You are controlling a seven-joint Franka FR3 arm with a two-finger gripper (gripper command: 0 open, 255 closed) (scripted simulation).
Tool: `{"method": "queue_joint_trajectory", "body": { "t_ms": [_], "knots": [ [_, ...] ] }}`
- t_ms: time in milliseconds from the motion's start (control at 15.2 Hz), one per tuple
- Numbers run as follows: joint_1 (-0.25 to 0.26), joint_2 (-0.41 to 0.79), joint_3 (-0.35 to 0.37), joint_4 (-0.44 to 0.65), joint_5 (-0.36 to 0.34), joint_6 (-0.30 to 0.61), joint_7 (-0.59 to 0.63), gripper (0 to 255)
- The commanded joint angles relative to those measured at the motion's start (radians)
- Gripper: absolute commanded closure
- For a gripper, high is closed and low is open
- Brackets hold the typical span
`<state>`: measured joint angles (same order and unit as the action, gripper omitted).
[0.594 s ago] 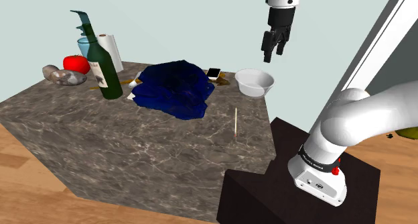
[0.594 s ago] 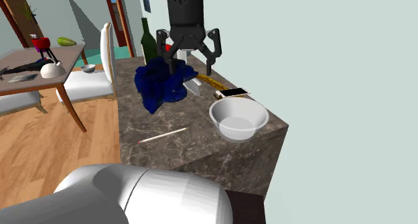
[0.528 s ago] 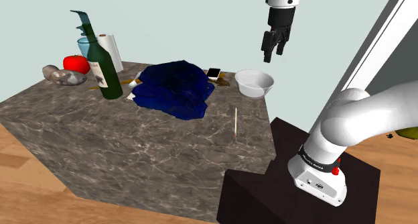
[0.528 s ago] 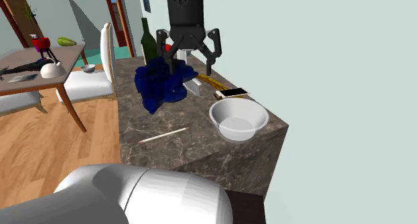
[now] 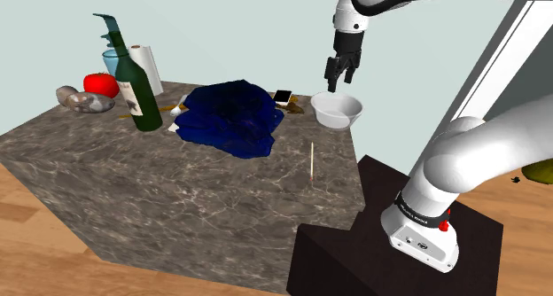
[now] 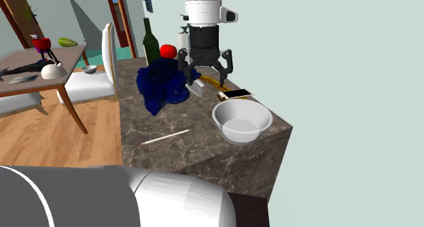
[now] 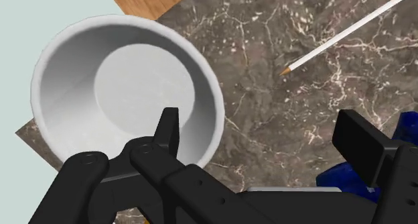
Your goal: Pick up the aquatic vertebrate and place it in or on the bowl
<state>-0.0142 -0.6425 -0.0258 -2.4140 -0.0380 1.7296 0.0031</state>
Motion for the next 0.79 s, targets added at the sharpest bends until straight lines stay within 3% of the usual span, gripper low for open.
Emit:
{"method": "queue_joint_trajectory", "body": {
  "t_ms": [0, 726],
  "knots": [
    [-0.003, 0.06, -0.011, -0.01, -0.002, 0.087, -0.007, 0],
    [-0.012, 0.426, -0.067, 0.065, 0.027, 0.456, -0.059, 0]
  ]
}}
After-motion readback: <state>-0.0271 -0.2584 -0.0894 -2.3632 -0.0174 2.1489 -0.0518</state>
